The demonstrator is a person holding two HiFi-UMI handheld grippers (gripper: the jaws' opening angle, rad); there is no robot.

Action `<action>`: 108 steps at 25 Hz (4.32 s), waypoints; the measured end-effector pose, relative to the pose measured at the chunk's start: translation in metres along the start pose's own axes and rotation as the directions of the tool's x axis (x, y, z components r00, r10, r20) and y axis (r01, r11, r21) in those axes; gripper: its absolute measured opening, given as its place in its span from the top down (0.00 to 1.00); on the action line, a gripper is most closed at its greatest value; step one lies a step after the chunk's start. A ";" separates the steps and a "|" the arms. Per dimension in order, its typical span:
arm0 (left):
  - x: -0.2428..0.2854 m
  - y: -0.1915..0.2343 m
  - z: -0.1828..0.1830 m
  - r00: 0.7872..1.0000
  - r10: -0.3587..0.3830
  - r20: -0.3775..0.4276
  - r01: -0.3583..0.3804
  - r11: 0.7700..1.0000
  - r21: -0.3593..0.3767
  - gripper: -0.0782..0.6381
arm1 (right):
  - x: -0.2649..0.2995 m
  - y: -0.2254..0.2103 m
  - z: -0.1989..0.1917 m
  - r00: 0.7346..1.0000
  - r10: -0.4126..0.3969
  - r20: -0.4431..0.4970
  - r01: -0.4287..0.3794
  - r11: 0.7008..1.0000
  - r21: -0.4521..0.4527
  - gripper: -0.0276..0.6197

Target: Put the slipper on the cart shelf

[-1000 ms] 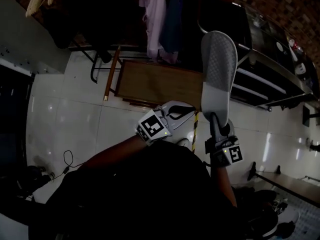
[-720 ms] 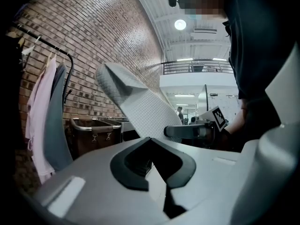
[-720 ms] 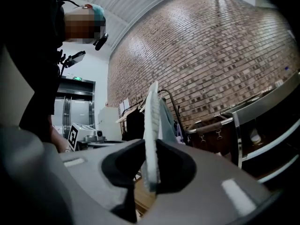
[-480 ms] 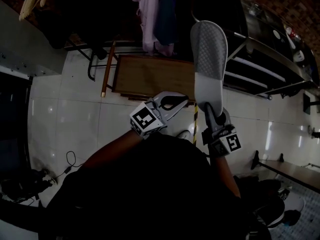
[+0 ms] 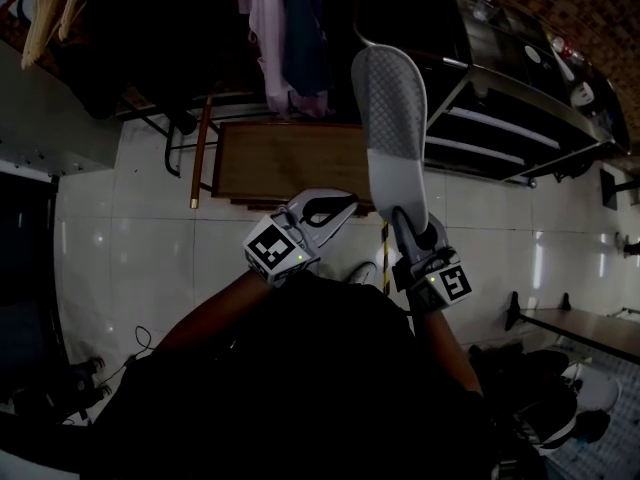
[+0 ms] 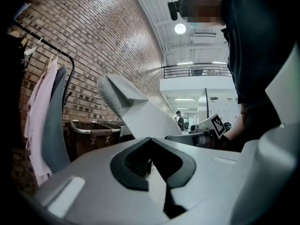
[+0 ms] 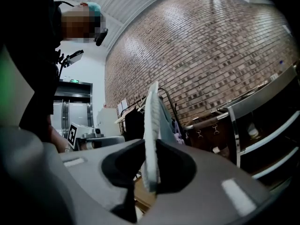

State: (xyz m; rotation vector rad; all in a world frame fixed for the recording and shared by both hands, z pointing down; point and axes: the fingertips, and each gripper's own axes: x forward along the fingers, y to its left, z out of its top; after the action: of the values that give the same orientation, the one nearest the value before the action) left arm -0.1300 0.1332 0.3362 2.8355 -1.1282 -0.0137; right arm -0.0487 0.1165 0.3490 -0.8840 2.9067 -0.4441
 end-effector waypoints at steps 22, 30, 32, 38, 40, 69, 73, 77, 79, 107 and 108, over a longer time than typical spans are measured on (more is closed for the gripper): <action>0.151 -0.100 -0.010 0.991 -0.121 -0.064 0.126 0.989 0.078 0.89 | -0.131 -0.114 0.012 0.993 -0.104 0.051 0.100 0.992 0.079 0.86; 0.201 -0.125 -0.013 0.974 -0.214 -0.076 0.218 0.974 0.060 0.89 | -0.176 -0.157 0.010 0.973 -0.223 0.066 0.213 0.969 0.126 0.86; 0.211 -0.123 -0.014 0.969 -0.234 -0.076 0.239 0.970 0.055 0.89 | -0.180 -0.167 0.007 0.964 -0.257 0.071 0.245 0.959 0.144 0.86; 0.236 -0.103 -0.024 0.953 -0.295 -0.070 0.298 0.954 0.033 0.89 | -0.180 -0.194 -0.007 0.935 -0.351 0.038 0.341 0.925 0.166 0.86; 0.246 -0.094 -0.026 0.945 -0.318 -0.072 0.320 0.947 0.025 0.89 | -0.181 -0.206 -0.017 0.921 -0.388 0.014 0.380 0.909 0.172 0.86; 0.399 0.050 -0.070 0.956 -0.268 -0.119 0.269 0.963 -0.014 0.89 | -0.044 -0.429 -0.099 0.933 -0.291 -0.213 0.360 0.787 0.501 0.86; 0.434 0.060 -0.082 0.959 -0.249 -0.135 0.249 0.968 -0.020 0.89 | -0.017 -0.467 -0.107 0.949 -0.222 -0.222 0.311 0.761 0.570 0.86; 0.458 0.068 -0.095 0.961 -0.229 -0.157 0.223 0.973 -0.053 0.89 | 0.004 -0.504 -0.122 0.950 -0.202 -0.239 0.310 0.711 0.631 0.86; 0.467 0.072 -0.101 0.961 -0.220 -0.167 0.214 0.975 -0.056 0.89 | 0.017 -0.521 -0.130 0.950 -0.189 -0.250 0.309 0.693 0.651 0.86; 0.471 0.122 -0.130 0.975 -0.096 -0.201 0.078 0.992 -0.096 0.89 | 0.110 -0.603 -0.164 0.940 -0.163 -0.298 0.338 0.551 0.763 0.85; 0.471 0.122 -0.130 0.975 -0.096 -0.201 0.078 0.992 -0.097 0.89 | 0.111 -0.605 -0.164 0.939 -0.167 -0.299 0.341 0.549 0.763 0.85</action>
State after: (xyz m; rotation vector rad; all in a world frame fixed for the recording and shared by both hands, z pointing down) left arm 0.1347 -0.2676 0.4882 2.7296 -0.9359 0.2128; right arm 0.1574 -0.3825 0.6855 -1.0937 2.2059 -1.7880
